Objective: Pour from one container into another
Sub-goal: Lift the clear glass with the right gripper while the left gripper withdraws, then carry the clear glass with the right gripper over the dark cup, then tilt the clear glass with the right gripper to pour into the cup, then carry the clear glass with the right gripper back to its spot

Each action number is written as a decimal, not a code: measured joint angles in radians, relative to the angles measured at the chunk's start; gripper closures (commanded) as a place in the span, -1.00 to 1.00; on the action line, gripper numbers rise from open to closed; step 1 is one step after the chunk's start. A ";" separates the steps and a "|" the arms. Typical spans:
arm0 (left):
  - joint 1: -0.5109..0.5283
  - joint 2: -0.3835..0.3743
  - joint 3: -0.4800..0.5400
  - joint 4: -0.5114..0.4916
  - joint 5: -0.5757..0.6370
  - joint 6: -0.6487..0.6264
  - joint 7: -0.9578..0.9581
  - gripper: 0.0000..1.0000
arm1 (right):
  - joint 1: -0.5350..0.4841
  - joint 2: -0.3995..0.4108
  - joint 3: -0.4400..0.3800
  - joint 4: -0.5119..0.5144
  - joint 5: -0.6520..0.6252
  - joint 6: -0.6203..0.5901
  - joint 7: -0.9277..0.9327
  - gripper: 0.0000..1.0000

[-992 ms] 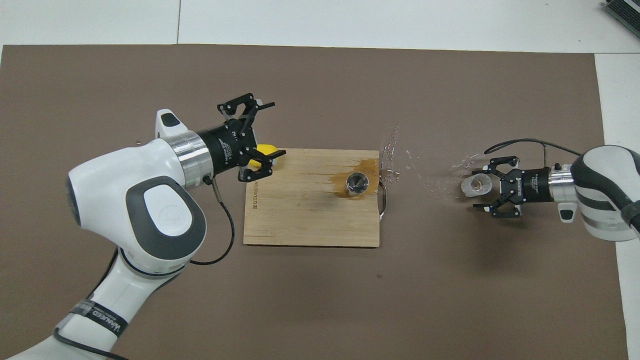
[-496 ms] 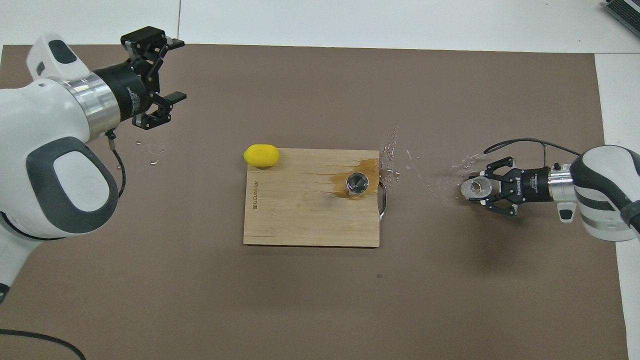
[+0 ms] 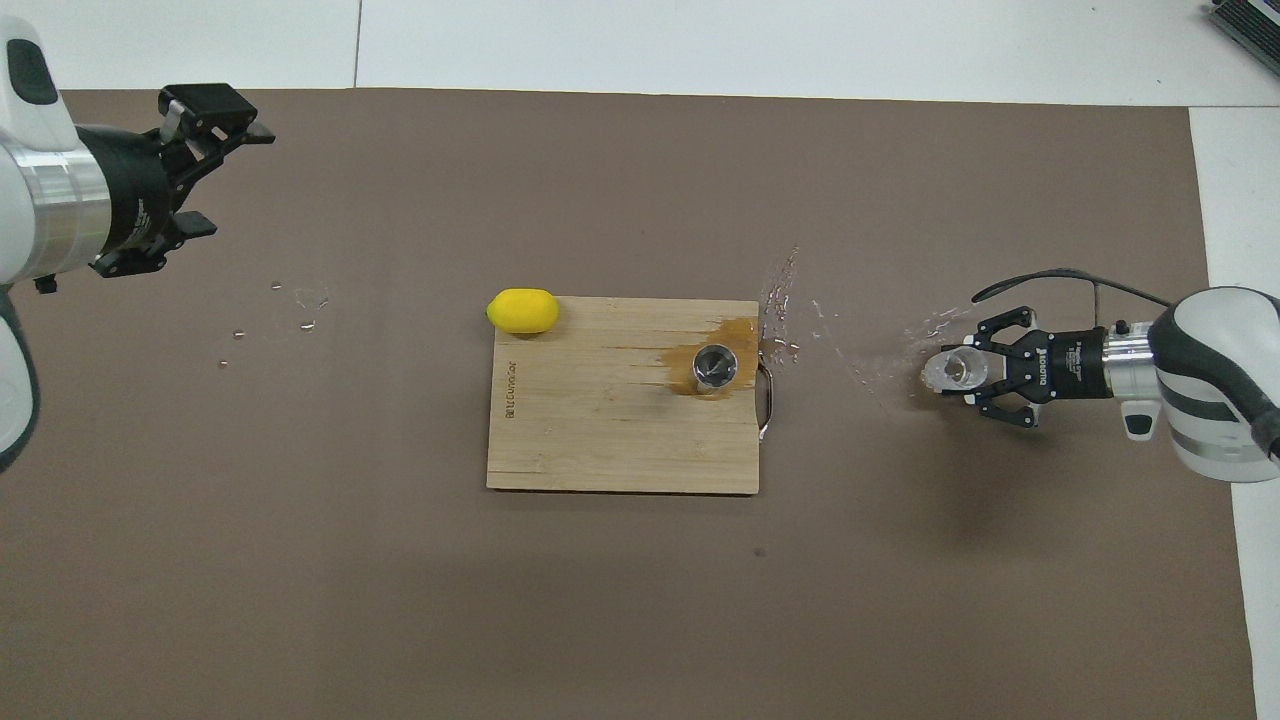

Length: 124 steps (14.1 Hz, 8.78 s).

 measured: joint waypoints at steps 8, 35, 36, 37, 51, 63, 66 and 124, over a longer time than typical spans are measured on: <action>0.094 -0.053 0.021 0.046 0.011 -0.463 0.741 -1.00 | 0.203 -0.130 0.001 0.000 -0.042 0.061 0.271 1.00; 0.259 -0.052 -0.141 0.161 0.010 -0.686 0.782 -1.00 | 0.579 -0.132 0.000 0.120 -0.515 0.260 0.962 1.00; 0.259 -0.052 -0.141 0.161 0.011 -0.686 0.782 -1.00 | 0.587 -0.132 0.000 0.120 -0.537 0.265 0.977 1.00; 0.259 -0.052 -0.140 0.161 0.011 -0.687 0.782 -1.00 | 0.593 -0.132 0.000 0.121 -0.554 0.269 0.984 1.00; 0.274 -0.054 -0.147 0.160 0.014 -0.689 0.780 -1.00 | 0.663 -0.132 0.000 0.129 -0.873 0.274 1.145 1.00; 0.274 -0.055 -0.147 0.159 0.014 -0.690 0.778 -1.00 | 0.717 -0.143 0.005 0.140 -1.059 0.272 1.203 1.00; 0.274 -0.055 -0.147 0.159 0.014 -0.690 0.778 -1.00 | 0.719 -0.147 0.005 0.140 -1.119 0.258 1.205 1.00; 0.274 -0.055 -0.147 0.159 0.014 -0.690 0.777 -1.00 | 0.075 -0.021 0.001 0.021 -0.082 0.066 0.220 1.00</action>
